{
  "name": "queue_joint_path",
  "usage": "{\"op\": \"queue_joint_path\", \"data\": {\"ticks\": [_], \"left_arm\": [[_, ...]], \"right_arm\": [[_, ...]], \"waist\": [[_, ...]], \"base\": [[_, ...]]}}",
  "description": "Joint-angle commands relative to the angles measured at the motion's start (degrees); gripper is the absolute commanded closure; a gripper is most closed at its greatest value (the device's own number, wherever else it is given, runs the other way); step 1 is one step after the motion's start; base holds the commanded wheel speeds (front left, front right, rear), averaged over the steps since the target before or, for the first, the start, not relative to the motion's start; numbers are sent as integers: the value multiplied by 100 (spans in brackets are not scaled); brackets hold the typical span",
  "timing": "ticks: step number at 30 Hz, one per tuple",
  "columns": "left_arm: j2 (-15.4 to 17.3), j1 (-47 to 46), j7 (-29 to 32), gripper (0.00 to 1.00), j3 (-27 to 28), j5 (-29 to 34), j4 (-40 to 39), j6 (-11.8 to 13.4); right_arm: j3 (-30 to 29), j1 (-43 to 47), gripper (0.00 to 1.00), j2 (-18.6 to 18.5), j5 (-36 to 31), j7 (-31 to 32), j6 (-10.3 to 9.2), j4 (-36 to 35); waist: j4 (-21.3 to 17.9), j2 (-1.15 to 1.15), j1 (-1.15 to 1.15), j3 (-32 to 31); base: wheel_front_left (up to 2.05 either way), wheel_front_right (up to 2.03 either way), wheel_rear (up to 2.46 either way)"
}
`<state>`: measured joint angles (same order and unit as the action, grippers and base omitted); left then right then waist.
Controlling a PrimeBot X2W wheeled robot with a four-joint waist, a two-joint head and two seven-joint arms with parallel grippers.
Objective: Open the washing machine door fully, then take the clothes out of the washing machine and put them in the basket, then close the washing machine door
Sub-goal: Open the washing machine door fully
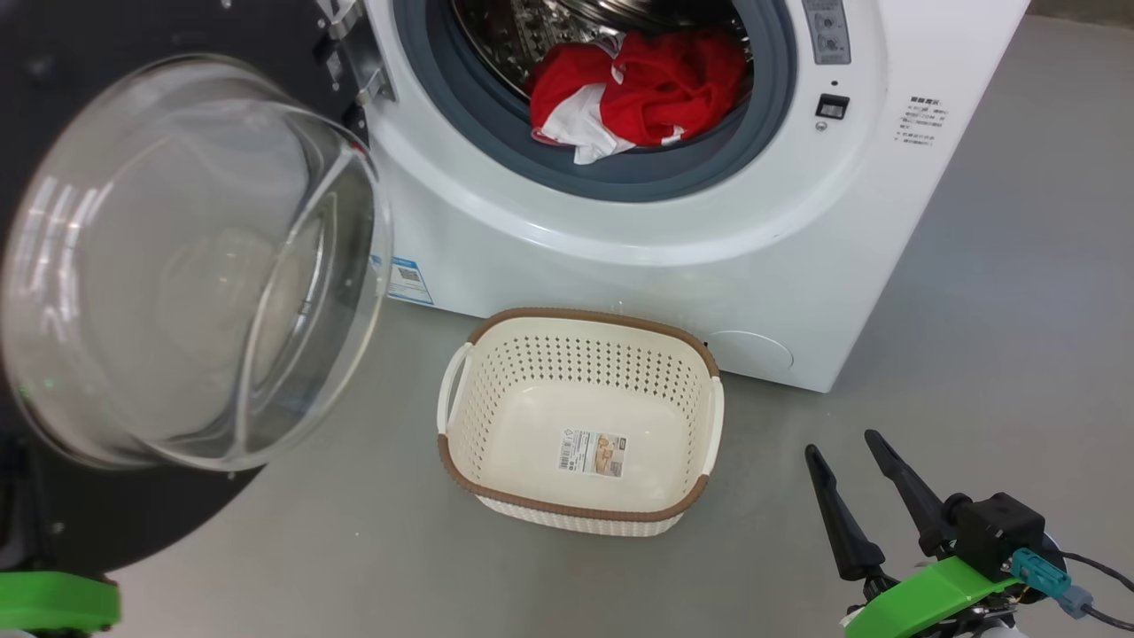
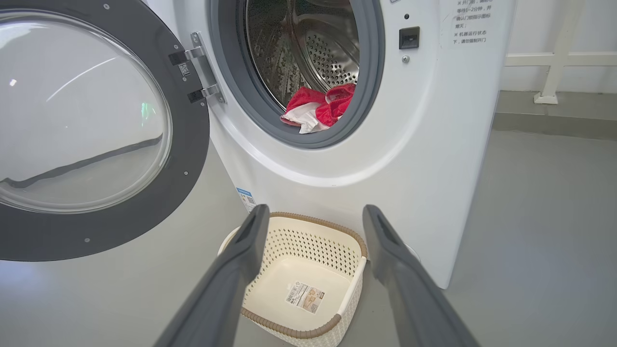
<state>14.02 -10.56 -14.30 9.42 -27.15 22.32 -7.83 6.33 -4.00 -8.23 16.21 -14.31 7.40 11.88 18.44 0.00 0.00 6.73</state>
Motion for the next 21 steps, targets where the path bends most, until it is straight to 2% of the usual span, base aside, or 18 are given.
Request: {"op": "queue_joint_path", "data": {"ticks": [1,11,21], "left_arm": [[350,-325,-70,100,365,59,2,41],[769,-911,-70,100,1001,391,903,37],[1008,-1431,-70,100,1381,717,1662,35]], "right_arm": [[122,-190,0,-51,-104,-69,9,-139],[203,-286,0,13,-151,-69,9,-130],[237,-379,0,58,-196,-69,9,-129]], "waist": [[-28,0,0,37],[-171,0,0,188],[-283,0,0,354]], "base": [[0,0,0],[0,0,0],[0,0,0]]}}
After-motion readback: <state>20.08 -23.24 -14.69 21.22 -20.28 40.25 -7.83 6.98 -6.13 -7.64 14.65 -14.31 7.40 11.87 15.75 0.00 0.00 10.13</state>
